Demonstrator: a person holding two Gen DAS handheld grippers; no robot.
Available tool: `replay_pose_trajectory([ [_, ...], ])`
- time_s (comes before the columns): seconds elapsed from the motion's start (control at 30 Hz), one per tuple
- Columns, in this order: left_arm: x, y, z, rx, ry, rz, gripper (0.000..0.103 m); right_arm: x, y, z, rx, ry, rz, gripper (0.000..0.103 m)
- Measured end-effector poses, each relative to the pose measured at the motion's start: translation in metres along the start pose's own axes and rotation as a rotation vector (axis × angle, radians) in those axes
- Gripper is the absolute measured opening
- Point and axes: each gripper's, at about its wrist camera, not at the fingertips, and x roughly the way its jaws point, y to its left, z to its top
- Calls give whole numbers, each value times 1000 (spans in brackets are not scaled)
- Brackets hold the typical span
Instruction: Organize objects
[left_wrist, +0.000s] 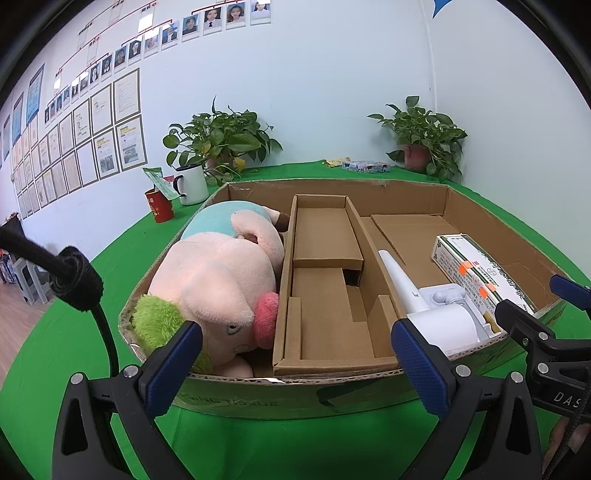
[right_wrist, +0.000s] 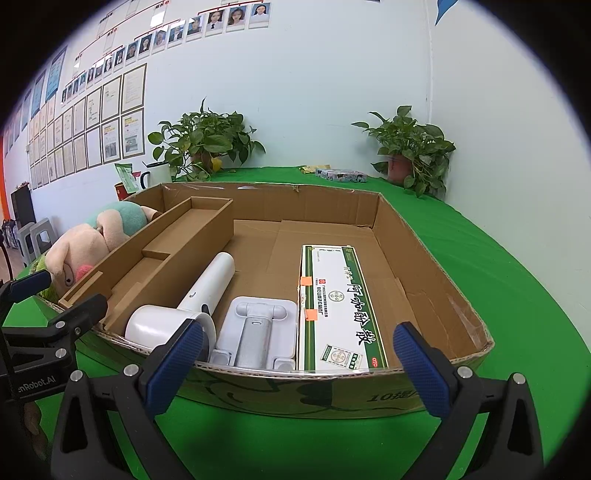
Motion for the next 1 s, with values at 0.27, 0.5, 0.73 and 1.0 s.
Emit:
replay_pose_trajectory([
  [0.27, 1, -1, 0, 2, 2, 5, 103, 0, 0, -1, 1, 1, 2, 102],
  [0.5, 1, -1, 0, 1, 1, 4, 103, 0, -1, 0, 0, 1, 0, 102],
  [0.73, 2, -1, 0, 1, 2, 5, 103, 1, 1, -2, -5, 2, -6, 102],
  [1.0, 3, 0, 0, 5, 4, 7, 103, 0, 1, -2, -5, 2, -6, 102],
])
